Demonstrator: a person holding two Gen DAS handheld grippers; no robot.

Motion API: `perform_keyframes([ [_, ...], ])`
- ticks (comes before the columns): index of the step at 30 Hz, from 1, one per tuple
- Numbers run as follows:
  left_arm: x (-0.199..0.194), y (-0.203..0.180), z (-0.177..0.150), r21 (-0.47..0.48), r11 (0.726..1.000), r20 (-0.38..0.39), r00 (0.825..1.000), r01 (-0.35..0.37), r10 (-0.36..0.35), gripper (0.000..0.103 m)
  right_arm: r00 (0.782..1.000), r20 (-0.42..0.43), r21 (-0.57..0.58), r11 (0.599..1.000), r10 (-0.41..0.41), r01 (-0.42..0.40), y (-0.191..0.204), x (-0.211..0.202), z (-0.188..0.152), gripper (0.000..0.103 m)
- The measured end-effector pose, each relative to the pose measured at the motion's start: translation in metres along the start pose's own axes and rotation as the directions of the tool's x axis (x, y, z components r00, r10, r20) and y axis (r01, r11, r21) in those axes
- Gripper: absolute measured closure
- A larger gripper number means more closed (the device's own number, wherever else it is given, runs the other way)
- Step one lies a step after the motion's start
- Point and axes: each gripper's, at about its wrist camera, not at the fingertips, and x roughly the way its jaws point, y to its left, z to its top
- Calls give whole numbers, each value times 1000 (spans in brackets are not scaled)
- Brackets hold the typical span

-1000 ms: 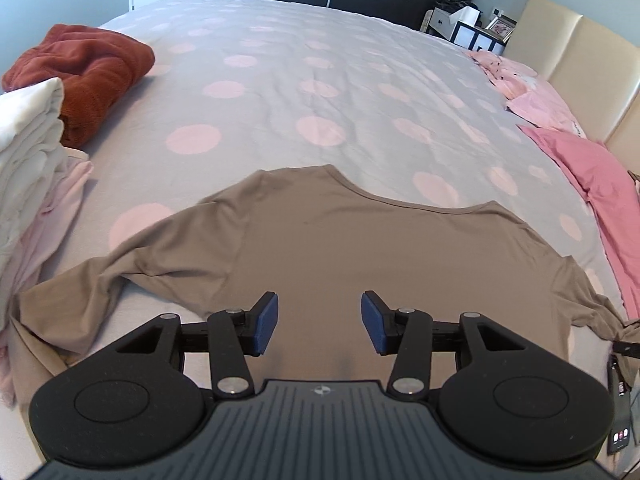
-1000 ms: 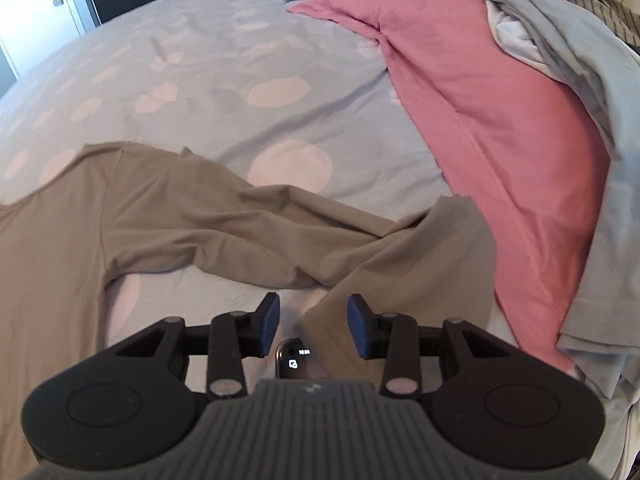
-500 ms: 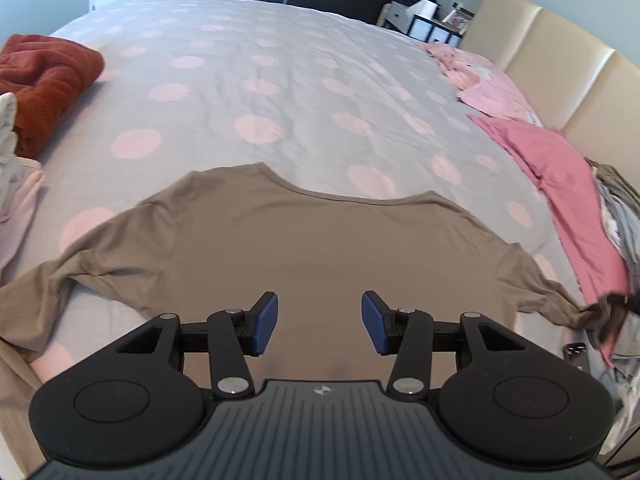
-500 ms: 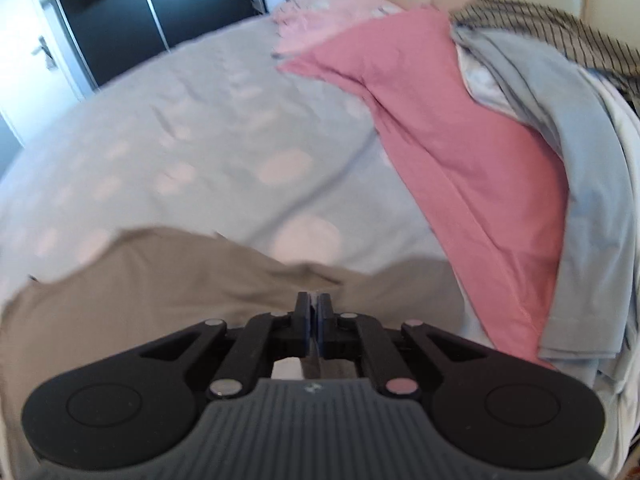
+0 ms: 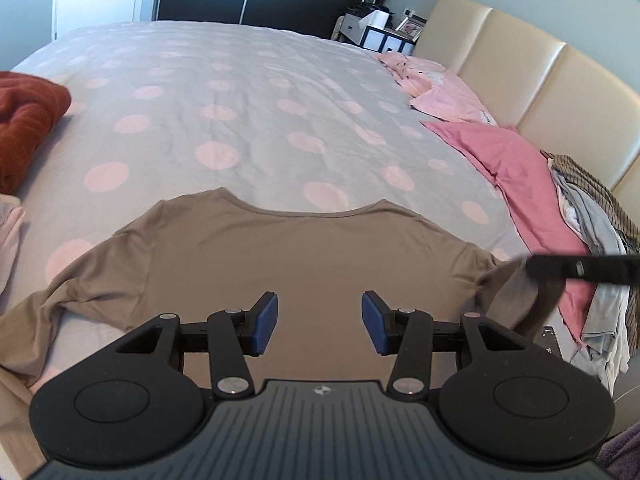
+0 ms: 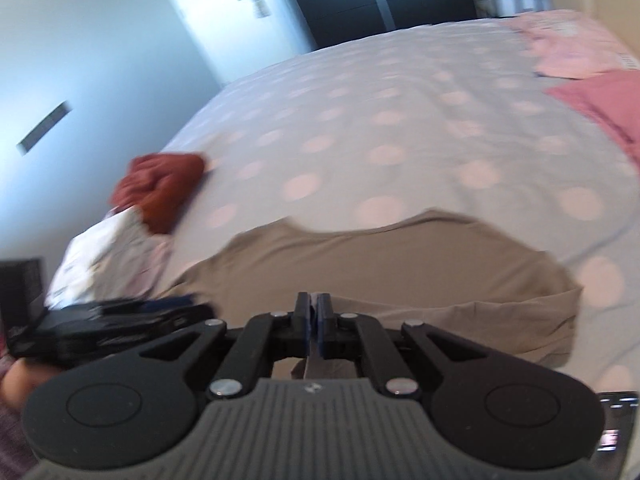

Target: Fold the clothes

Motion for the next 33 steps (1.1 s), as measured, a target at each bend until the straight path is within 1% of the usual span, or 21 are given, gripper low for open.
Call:
perform_keyframes([
  [3,-4,8,-3,-15,1000,-9,1000,10,-10,59,991,-69,-46,992,110,-114,27,9,-9,99],
  [7,-4,18,-10,-1,1000,-39,999,3,-3,59,987,-115,-59,991,111,-118,25,17,-21,93],
  [8,-3,19,-12,1,1000,-51,999,0,0,59,986,-127,-62,991,110,-119,25,19,-24,90],
  [9,-1,20,-14,2,1000,-64,998,-1,1,59,984,-138,-66,991,110,-120,25,21,-27,84],
  [10,1,20,-17,4,1000,-79,997,1,-1,58,983,-150,-69,990,110,-121,24,22,-30,74],
  [11,3,21,-20,5,1000,-93,996,4,-4,58,981,-161,-72,990,110,-123,24,24,-33,70],
  [12,6,20,-24,11,1000,-105,994,10,-8,57,979,-172,-75,989,109,-124,24,26,-36,68],
  [13,8,19,-29,21,1000,-117,993,16,-13,57,977,-184,-78,989,109,-125,23,28,-39,68],
  [16,21,12,-43,89,996,-161,987,32,-17,57,970,-217,-88,988,107,-129,22,33,-48,67],
  [19,33,5,-59,180,983,-201,980,39,-2,57,976,-214,-107,993,27,-51,7,33,-55,67],
  [23,54,-1,-78,309,950,-232,972,40,35,57,967,-253,-112,994,-29,0,-11,45,-77,67],
  [26,65,-4,-89,332,942,-254,966,41,47,58,955,-286,-100,993,-82,55,-32,52,-94,67],
  [27,68,-6,-91,339,940,-263,964,45,48,59,949,-297,-90,992,-108,85,-41,54,-97,67],
  [28,72,-7,-93,346,937,-271,961,49,49,61,944,-301,-82,990,-134,114,-51,56,-99,67],
  [30,76,-12,-94,360,931,-287,957,65,44,74,939,-281,-67,981,-196,184,-70,52,-101,67],
  [32,79,-15,-89,355,931,-303,953,87,26,103,937,-253,-39,970,-240,238,-89,48,-99,67],
  [33,79,-16,-87,350,932,-308,951,96,18,103,936,-237,-24,965,-259,261,-98,46,-98,67],
])
